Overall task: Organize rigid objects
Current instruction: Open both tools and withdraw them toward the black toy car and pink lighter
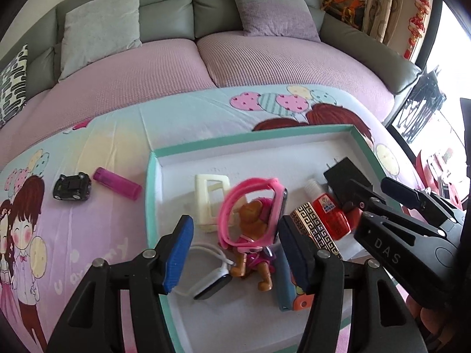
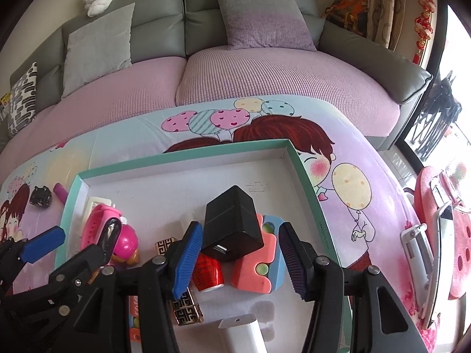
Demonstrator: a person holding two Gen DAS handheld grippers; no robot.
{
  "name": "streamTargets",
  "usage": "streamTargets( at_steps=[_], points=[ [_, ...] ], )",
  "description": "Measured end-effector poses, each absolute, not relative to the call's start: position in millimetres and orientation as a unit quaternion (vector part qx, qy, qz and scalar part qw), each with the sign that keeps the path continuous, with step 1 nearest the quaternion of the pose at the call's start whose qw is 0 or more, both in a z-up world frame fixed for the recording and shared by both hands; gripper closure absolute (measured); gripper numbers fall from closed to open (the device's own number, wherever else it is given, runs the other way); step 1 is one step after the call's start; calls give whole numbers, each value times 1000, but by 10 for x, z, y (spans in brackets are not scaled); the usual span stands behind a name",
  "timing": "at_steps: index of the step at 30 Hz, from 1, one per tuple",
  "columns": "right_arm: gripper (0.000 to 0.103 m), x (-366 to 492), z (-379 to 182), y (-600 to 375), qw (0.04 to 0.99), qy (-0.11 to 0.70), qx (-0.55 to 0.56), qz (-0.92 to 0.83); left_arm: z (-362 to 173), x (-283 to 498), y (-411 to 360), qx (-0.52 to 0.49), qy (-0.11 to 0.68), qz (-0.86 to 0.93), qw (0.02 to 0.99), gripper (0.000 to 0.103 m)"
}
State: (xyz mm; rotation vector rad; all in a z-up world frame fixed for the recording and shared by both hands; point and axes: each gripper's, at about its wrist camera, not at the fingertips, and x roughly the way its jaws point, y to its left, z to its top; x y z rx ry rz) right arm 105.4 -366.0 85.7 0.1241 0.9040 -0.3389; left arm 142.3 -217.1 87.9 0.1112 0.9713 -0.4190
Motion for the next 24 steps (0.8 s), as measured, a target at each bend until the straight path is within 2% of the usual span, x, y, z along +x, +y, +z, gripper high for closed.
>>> streamTargets(
  at_steps=[4, 6, 9, 11, 13, 14, 15, 17, 19, 24],
  points=[
    [45, 1038, 885, -3637, 885, 432, 58, -162, 924, 1460, -2013, 44, 458, -177, 870, 40],
    [43, 1042, 880, -3625, 884, 434, 56, -162, 918, 1498, -1929, 36, 460, -163, 872, 36],
    [31, 1047, 875, -3627, 884, 434, 59, -167, 900, 1564, -1774, 24, 464, -136, 875, 36],
    [30, 1045, 877, -3646, 884, 431, 65, -169, 891, 1604, -1660, 17, 463, -115, 879, 35],
    [24, 1043, 880, -3662, 884, 429, 72, -171, 863, 1646, -1571, 12, 465, -93, 880, 31],
    [23, 1042, 882, -3670, 884, 428, 76, -170, 844, 1665, -1528, 10, 467, -82, 881, 23],
    [20, 1043, 883, -3672, 885, 427, 80, -169, 827, 1682, -1495, 8, 468, -74, 880, 21],
    [15, 1048, 883, -3669, 886, 425, 85, -167, 795, 1713, -1406, -1, 471, -59, 880, 21],
    [2, 1057, 880, -3647, 887, 424, 84, -165, 770, 1730, -1341, -9, 472, -45, 880, 20],
    [0, 1088, 851, -3576, 887, 426, 80, -157, 730, 1749, -1241, -23, 475, -29, 879, 20]
  ],
)
